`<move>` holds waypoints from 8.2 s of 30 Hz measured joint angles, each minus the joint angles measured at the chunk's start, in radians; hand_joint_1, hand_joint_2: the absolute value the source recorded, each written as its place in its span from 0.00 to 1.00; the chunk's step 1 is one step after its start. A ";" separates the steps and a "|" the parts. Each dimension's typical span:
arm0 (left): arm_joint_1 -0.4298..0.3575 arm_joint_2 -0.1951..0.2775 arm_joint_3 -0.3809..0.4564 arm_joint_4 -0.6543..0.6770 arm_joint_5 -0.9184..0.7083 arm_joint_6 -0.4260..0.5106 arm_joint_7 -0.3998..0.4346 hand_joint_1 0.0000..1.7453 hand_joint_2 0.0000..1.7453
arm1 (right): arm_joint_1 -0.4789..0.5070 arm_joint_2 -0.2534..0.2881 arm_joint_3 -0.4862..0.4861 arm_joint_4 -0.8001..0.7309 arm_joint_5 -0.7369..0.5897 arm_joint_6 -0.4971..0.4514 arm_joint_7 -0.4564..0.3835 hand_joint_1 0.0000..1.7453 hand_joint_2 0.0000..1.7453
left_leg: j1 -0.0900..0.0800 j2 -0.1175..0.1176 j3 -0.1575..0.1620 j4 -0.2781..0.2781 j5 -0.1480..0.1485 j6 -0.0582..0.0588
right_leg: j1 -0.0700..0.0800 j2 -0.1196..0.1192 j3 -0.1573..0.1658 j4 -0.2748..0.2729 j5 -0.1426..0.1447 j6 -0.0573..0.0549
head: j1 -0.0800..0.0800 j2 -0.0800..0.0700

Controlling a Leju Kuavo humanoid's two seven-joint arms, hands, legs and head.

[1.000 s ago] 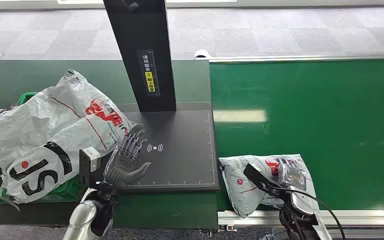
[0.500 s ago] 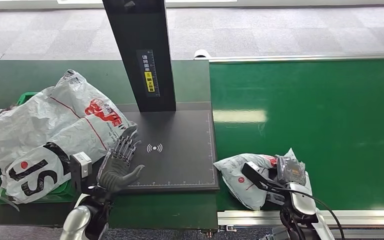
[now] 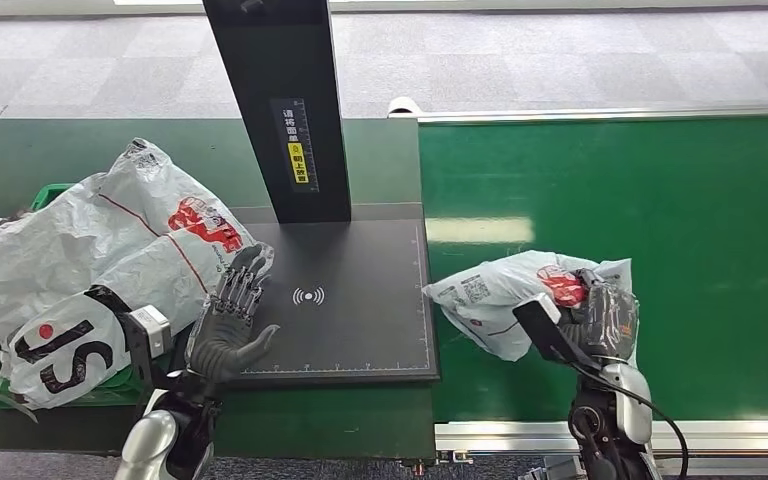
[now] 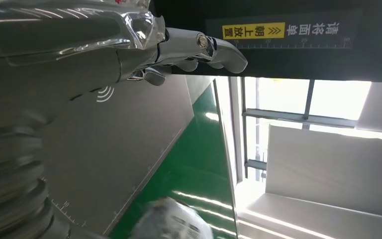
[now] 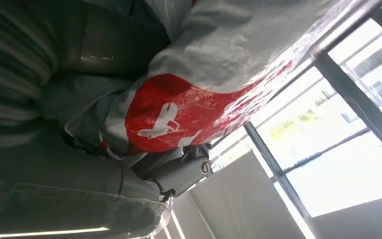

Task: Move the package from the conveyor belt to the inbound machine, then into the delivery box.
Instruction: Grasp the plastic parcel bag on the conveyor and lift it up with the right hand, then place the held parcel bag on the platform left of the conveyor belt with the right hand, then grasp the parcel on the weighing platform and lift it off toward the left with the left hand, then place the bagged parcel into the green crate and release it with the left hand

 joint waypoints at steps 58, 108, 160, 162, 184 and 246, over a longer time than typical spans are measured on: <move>-0.141 0.007 -0.047 0.071 0.010 0.277 -0.170 0.00 1.00 | -0.560 0.175 0.608 0.524 0.378 -0.019 -0.176 1.00 1.00 | 0.000 0.001 -0.004 0.000 0.002 -0.001 | 0.001 0.001 -0.004 0.001 0.002 -0.002 | 0.000 0.000; -0.152 0.000 -0.075 0.090 -0.127 0.223 -0.131 0.00 1.00 | -0.208 0.068 0.310 0.235 -0.693 0.589 -0.262 0.00 1.00 | 0.000 0.000 -0.004 0.001 0.001 -0.001 | 0.000 0.001 -0.005 0.001 0.002 -0.002 | 0.000 0.000; -0.243 0.035 -0.346 0.401 -1.095 0.397 0.217 1.00 1.00 | 0.053 0.008 0.104 -0.123 -0.611 0.630 -0.229 0.00 1.00 | 0.000 0.000 0.009 -0.001 0.001 -0.001 | 0.000 0.001 0.009 0.001 0.001 -0.001 | 0.000 0.000; -0.227 0.035 -0.339 0.389 -1.097 0.479 0.187 1.00 1.00 | 0.057 0.008 0.100 -0.128 -0.610 0.629 -0.229 0.00 1.00 | 0.000 0.001 0.009 0.000 0.001 -0.001 | 0.000 0.001 0.008 0.001 0.001 -0.001 | 0.000 0.000; -0.040 -0.078 -0.121 -0.134 -0.858 0.953 -0.281 1.00 1.00 | 0.053 -0.006 0.109 -0.140 -0.685 0.574 -0.245 0.00 1.00 | 0.001 0.001 -0.002 0.000 0.001 -0.001 | 0.001 0.001 -0.003 0.001 0.001 -0.001 | 0.000 0.000; -0.214 0.158 0.333 0.171 -1.289 0.916 0.367 0.00 0.00 | 0.128 -0.022 0.095 -0.216 -0.609 0.571 -0.248 0.00 1.00 | 0.000 0.003 0.001 0.000 0.001 -0.001 | 0.001 0.002 0.000 0.001 0.001 -0.002 | -0.002 0.000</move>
